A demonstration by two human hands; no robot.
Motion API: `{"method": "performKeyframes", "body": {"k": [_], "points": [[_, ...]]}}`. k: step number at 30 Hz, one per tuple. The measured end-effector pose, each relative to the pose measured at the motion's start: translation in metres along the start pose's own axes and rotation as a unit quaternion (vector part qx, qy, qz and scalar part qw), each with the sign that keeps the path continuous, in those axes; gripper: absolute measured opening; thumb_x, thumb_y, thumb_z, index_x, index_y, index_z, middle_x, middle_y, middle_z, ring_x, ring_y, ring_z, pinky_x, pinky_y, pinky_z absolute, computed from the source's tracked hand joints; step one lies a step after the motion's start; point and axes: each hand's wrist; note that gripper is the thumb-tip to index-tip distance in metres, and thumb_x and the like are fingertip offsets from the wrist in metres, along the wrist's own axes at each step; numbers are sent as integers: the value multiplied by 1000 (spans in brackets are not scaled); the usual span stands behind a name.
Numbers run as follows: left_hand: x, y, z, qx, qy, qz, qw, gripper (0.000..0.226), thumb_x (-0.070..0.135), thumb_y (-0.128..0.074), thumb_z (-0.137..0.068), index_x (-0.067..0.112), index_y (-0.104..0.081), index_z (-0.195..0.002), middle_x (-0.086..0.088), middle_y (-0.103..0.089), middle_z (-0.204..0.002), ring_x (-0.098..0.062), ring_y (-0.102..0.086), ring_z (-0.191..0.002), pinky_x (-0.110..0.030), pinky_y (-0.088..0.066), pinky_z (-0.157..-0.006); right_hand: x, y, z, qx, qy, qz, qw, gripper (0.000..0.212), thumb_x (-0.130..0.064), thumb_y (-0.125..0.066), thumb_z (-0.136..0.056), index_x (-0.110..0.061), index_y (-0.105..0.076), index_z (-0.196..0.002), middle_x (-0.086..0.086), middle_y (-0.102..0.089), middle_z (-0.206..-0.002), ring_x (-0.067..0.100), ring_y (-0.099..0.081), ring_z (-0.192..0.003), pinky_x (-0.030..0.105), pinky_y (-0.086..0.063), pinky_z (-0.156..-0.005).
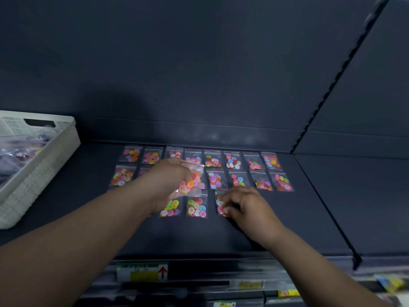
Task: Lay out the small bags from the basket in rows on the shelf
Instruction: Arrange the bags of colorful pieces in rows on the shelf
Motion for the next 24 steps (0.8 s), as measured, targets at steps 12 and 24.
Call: {"method": "performKeyframes", "body": {"k": [12,24], "points": [[-6,-4,13,-7,-37,-47,998,19,-5,-61,-83,13,-59,-83,-8,-65,-90,-18,-60,-80,-27,-49,-64,-1,-6,-1,-35,35,-16,999,17,-23,-66,-86,-21,-70,-103,-10,-63,-109,12,-51,-107,20,-39,-93],[-7,-33,17,-20,-101,-16,995,19,-5,-66,-80,11,-56,-82,-10,-65,-81,-22,-64,-74,-39,-58,-70,-49,36,0,-40,-177,-502,845,17,2,-65,-81,-12,-61,-90,4,-60,-66,9,-57,-54,22,-46,-56]]}}
Point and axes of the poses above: each hand's wrist, its own z-axis away from the middle knuckle, its own y-axis out of the back of the hand, x = y × z
